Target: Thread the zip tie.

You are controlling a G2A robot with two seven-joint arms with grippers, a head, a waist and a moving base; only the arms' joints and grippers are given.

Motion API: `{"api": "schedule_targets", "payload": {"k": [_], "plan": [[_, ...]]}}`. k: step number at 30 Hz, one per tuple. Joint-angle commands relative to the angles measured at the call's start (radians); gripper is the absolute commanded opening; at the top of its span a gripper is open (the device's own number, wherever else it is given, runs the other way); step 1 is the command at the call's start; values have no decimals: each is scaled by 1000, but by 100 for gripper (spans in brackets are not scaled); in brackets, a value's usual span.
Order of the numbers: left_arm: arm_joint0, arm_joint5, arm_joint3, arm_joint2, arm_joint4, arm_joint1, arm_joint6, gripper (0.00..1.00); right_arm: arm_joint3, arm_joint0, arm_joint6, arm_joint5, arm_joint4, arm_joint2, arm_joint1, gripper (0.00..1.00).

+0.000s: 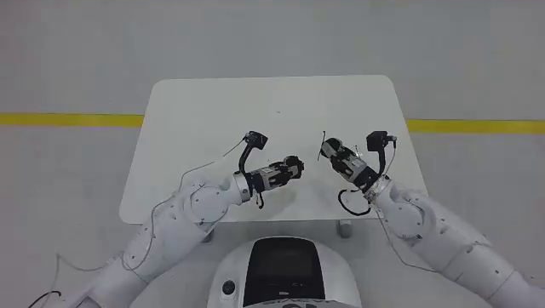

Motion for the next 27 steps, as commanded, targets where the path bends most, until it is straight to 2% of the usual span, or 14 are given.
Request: {"api": "schedule_targets", "payload": {"k": [1,9,15,21,27], "plan": [[0,0,0,0,0,0,0,0,0,0,0,0,0,0,0,0],[0,0,0,0,0,0,0,0,0,-6,-7,0,4,7,-2,0],[0,0,0,0,0,0,0,0,-2,-85,-125,0,-18,36,-1,0],[0,0,0,0,0,0,0,0,-32,-156,-236,0,-87,49,24,0],[0,0,0,0,0,0,0,0,-36,-178,-351,0,-154,27,54,0]]}}
